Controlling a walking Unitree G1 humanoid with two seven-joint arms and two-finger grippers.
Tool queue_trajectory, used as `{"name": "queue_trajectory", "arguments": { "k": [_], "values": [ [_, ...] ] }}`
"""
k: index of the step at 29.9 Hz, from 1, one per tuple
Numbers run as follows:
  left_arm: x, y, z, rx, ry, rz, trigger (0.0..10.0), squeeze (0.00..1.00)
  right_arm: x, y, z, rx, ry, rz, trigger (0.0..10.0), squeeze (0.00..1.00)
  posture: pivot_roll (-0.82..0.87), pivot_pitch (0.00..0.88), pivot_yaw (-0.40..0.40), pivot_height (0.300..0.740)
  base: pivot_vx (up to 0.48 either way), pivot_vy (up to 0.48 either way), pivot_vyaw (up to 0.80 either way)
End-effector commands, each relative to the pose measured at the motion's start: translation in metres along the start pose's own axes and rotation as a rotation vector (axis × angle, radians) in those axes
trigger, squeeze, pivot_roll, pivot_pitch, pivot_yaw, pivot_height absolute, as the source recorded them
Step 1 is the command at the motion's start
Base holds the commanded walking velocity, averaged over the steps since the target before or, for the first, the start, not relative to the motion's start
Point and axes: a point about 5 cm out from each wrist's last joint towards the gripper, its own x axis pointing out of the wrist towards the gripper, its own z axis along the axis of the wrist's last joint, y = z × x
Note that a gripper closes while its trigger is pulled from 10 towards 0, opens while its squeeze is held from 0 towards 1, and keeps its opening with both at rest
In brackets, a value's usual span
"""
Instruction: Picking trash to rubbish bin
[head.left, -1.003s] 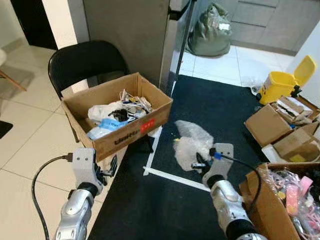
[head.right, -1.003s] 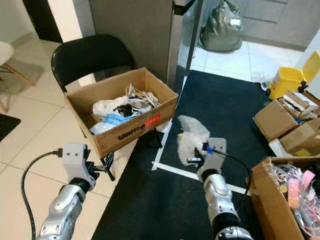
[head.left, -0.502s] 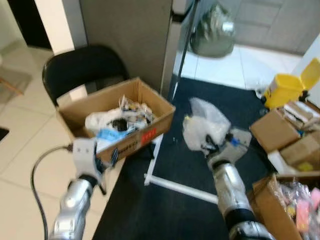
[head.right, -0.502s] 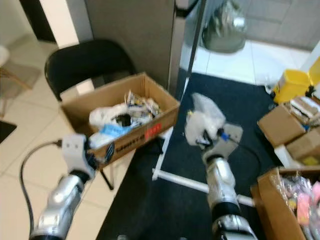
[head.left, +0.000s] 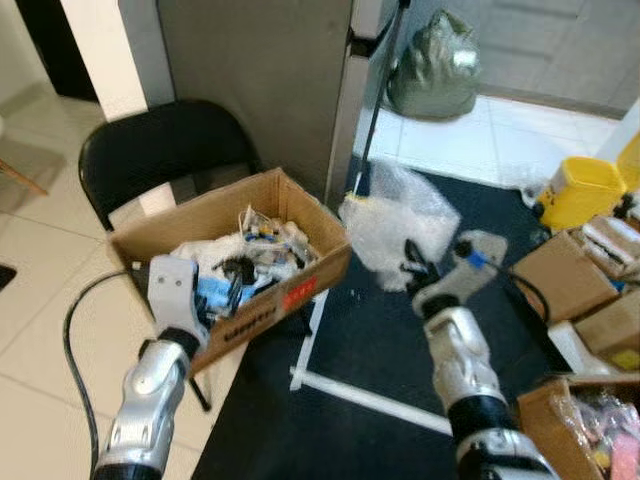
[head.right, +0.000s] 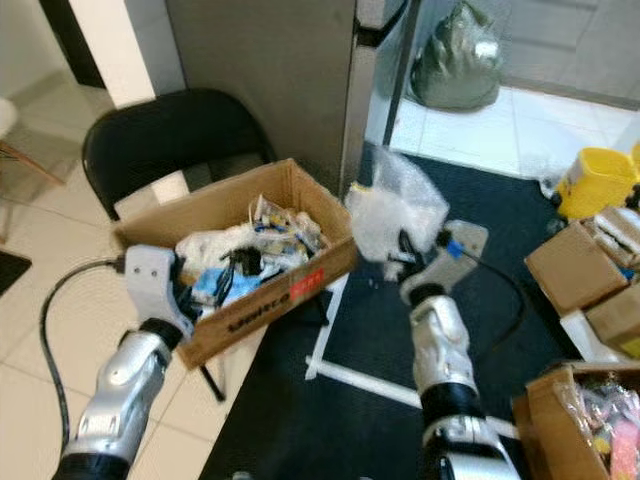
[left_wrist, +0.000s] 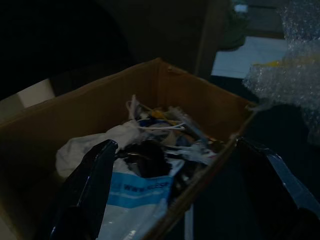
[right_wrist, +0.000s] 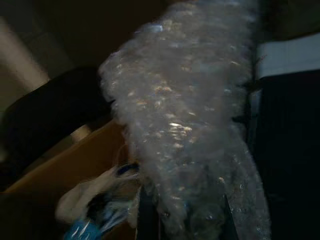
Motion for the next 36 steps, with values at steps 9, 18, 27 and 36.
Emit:
{"name": "queue_trajectory", "arguments": {
  "k": [9,18,27,36],
  "values": [
    [-0.0012,-0.0086,-0.0035,0.023,0.022,-0.036,10.0,0.00,-0.0012,0.0072,-0.0045,-0.027,0.061,0.089,10.0,0.00,0.06,0.137,-0.019,0.740,0.328,0.000,0.29],
    [0.0000,-0.0098,-0.0026,0.025,0.022,-0.040,10.0,0.00,-0.0013,0.0096,-0.0045,-0.029,0.074,0.105,10.0,0.00,0.06,0.137,-0.021,0.740,0.329,0.000,0.80],
    [-0.0003,-0.0100,-0.0027,0.030,0.025,-0.042,10.0,0.00,-0.0012,0.0087,-0.0051,-0.033,0.076,0.097,10.0,0.00,0.06,0.138,-0.019,0.740,0.327,0.000,0.80],
    [0.0010,-0.0098,-0.0007,0.035,0.023,-0.047,10.0,0.00,-0.0004,0.0074,-0.0044,-0.014,0.068,0.078,10.0,0.00,0.06,0.138,-0.018,0.740,0.315,0.000,0.00]
  ]
}}
